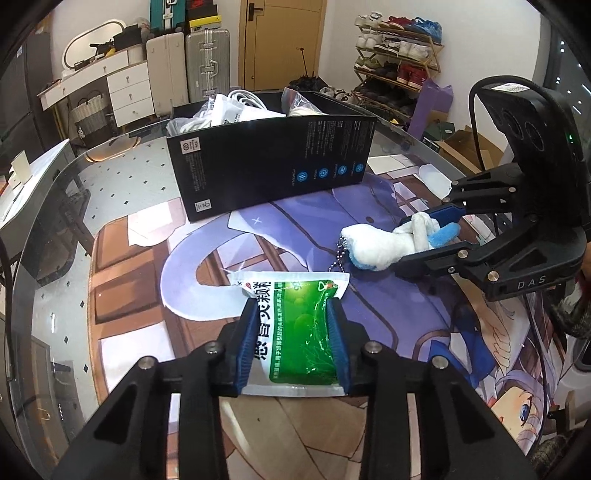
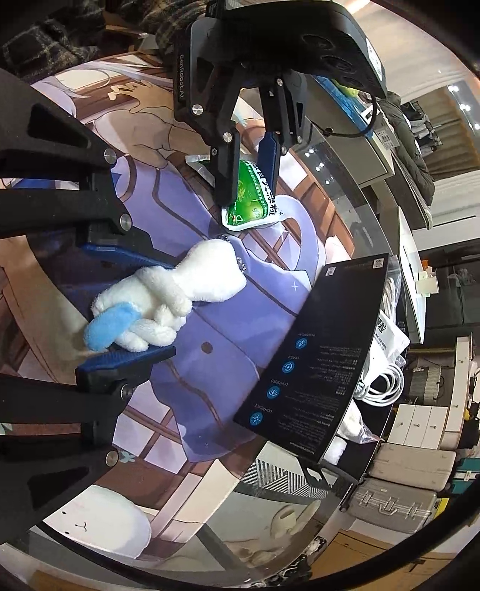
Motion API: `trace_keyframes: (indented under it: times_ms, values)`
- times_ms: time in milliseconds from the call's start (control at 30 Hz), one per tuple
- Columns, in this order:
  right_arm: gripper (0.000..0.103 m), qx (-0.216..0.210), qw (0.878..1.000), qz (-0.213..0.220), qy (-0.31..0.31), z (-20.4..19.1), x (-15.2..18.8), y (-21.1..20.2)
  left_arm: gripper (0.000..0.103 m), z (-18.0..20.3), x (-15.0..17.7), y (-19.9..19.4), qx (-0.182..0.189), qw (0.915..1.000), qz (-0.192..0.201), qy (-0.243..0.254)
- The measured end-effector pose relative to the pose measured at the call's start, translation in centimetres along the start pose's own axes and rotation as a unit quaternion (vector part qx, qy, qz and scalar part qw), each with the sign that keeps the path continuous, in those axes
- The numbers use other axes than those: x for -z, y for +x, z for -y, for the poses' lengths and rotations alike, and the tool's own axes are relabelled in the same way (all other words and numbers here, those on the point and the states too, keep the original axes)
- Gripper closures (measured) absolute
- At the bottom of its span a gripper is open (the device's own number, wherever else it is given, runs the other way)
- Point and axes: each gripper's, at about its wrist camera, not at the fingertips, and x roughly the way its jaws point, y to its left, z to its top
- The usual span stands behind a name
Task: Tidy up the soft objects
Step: 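Grasp the green sachet with the left tool while the right grasps the plush bunny, then lift and carry the sachet with the left tool while the right carries the bunny over the box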
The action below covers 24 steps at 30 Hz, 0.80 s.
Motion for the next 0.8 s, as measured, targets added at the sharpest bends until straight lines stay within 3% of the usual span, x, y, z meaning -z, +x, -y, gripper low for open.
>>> trace_keyframes:
  times_ms: [567, 800]
  values:
    - [0.064, 0.035, 0.998, 0.028, 0.054, 1.8, 0.1, -3.8, 0.069, -1.4, -1.6, 0.0, -0.032, 0.9984, 0.008, -0.046]
    - [0.064, 0.028, 0.996, 0.051, 0.071, 1.4, -0.9, -4.4, 0.069, -1.6, -2.9, -1.1, -0.040, 0.9971, 0.021, -0.061]
